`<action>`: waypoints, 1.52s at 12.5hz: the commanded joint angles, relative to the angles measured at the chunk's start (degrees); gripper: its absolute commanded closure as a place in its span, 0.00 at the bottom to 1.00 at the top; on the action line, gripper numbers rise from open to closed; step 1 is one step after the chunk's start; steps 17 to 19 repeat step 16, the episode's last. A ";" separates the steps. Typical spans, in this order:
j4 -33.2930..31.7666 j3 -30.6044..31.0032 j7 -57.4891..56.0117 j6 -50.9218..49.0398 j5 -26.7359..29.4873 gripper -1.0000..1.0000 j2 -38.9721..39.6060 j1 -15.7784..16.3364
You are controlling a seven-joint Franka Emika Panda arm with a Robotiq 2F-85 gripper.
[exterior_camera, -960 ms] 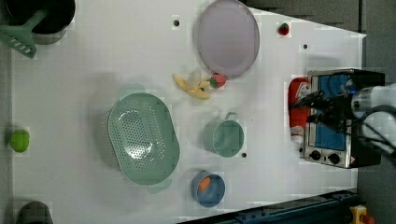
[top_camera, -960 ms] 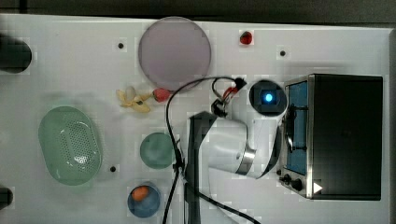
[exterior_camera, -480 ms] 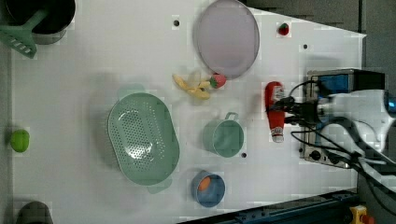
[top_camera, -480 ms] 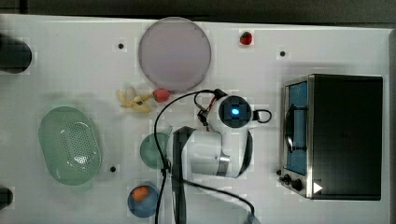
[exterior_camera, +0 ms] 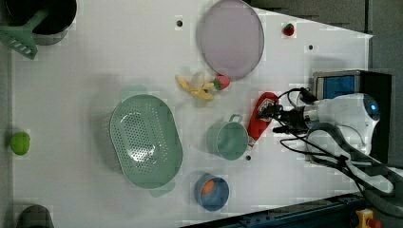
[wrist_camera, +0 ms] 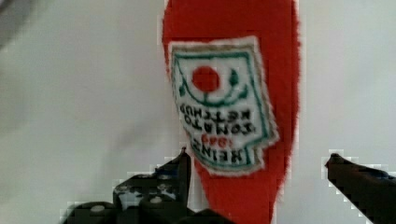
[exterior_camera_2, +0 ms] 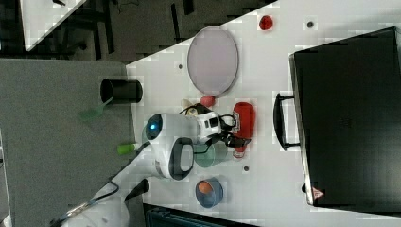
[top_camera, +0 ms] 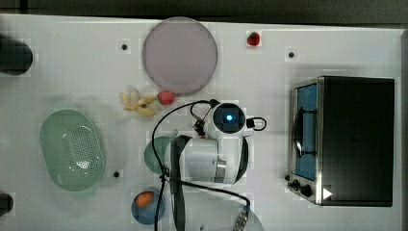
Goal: Pick ketchup from strainer and place it on the table
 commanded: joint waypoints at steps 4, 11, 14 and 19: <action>14.94 -0.09 5.86 -19.33 0.19 0.00 -17.82 0.12; 36.93 0.35 17.03 -50.71 -0.23 0.00 -21.06 0.13; 39.21 0.21 17.02 -54.07 -0.29 0.00 -21.04 0.10; 39.14 0.27 17.02 -53.93 -0.29 0.00 -20.67 0.10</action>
